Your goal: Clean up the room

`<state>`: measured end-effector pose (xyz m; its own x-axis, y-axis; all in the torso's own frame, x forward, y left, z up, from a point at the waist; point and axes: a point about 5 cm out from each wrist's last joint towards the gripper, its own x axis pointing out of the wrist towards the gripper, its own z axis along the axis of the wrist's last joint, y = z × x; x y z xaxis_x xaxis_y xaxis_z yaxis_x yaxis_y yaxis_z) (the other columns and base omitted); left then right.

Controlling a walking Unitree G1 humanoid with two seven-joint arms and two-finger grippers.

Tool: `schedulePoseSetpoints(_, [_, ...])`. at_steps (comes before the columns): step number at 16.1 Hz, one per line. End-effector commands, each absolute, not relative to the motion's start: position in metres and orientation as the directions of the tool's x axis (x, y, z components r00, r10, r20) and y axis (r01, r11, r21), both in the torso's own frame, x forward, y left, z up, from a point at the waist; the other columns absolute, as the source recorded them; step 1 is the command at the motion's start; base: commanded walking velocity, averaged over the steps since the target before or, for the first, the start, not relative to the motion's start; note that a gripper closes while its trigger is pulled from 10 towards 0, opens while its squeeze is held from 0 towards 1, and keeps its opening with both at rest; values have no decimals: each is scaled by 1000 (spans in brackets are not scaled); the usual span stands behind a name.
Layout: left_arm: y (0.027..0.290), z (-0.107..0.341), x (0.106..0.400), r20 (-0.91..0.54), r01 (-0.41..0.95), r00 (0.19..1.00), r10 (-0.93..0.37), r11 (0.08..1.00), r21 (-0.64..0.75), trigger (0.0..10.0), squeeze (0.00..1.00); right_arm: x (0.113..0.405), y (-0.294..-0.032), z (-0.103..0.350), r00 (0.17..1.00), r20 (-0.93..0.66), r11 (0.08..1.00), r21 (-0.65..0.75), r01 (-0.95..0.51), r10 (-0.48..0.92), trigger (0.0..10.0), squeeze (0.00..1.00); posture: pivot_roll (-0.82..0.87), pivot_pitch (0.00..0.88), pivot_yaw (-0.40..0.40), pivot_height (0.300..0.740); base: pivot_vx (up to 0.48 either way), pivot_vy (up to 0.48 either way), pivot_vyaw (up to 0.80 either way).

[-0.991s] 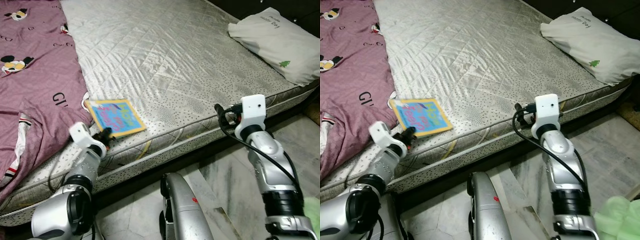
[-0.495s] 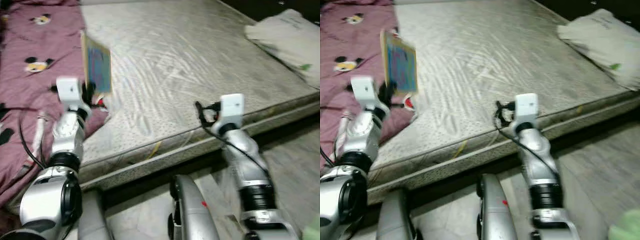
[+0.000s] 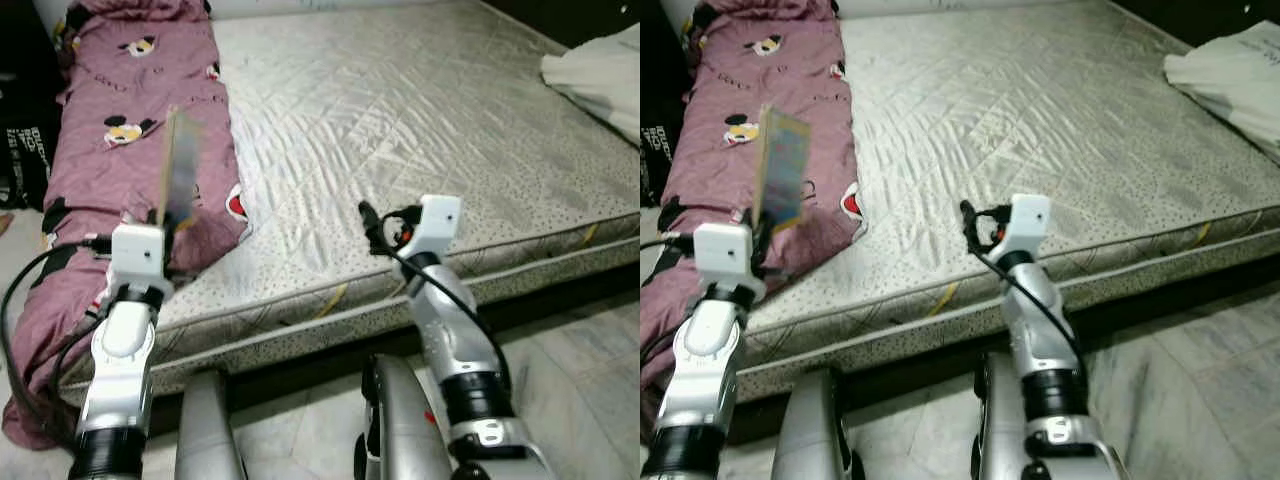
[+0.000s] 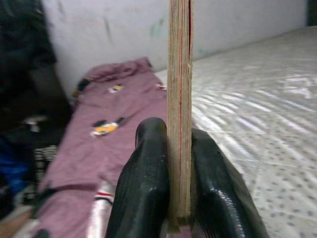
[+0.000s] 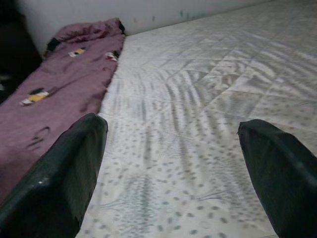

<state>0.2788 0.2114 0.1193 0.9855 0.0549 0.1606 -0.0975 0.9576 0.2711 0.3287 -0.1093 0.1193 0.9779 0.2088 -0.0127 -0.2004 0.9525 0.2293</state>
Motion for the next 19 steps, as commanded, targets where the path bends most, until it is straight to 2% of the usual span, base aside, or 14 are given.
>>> schedulePoseSetpoints(1, [208,137,278,232,-141,970,70,943,302,10000,0,330,-105,120,974,-5,945,244,-220,228,10000,0,-26,0,24,542,0,0,0])
schedulePoseSetpoints(2, [204,136,276,231,-148,970,74,935,323,10000,0,329,-102,119,971,1,939,251,-233,240,10000,0,-22,0,17,542,0,0,0])
schedulePoseSetpoints(6, [193,135,269,184,-129,979,85,961,244,10000,0,332,-97,129,955,46,915,277,-293,292,10000,0,14,0,-35,542,0,0,0])
schedulePoseSetpoints(9, [190,134,267,165,-127,982,92,967,219,10000,0,337,-91,137,943,72,903,272,-332,325,10000,0,13,0,-52,582,0,0,0])
schedulePoseSetpoints(12, [187,131,270,144,-134,985,100,960,247,10000,0,338,-95,140,944,79,907,261,-329,320,10000,0,-11,0,-50,617,0,0,0])
schedulePoseSetpoints(19, [179,134,276,148,-142,983,112,968,209,10000,0,340,-101,143,946,79,914,243,-325,316,10000,0,-24,0,-59,692,0,0,0])
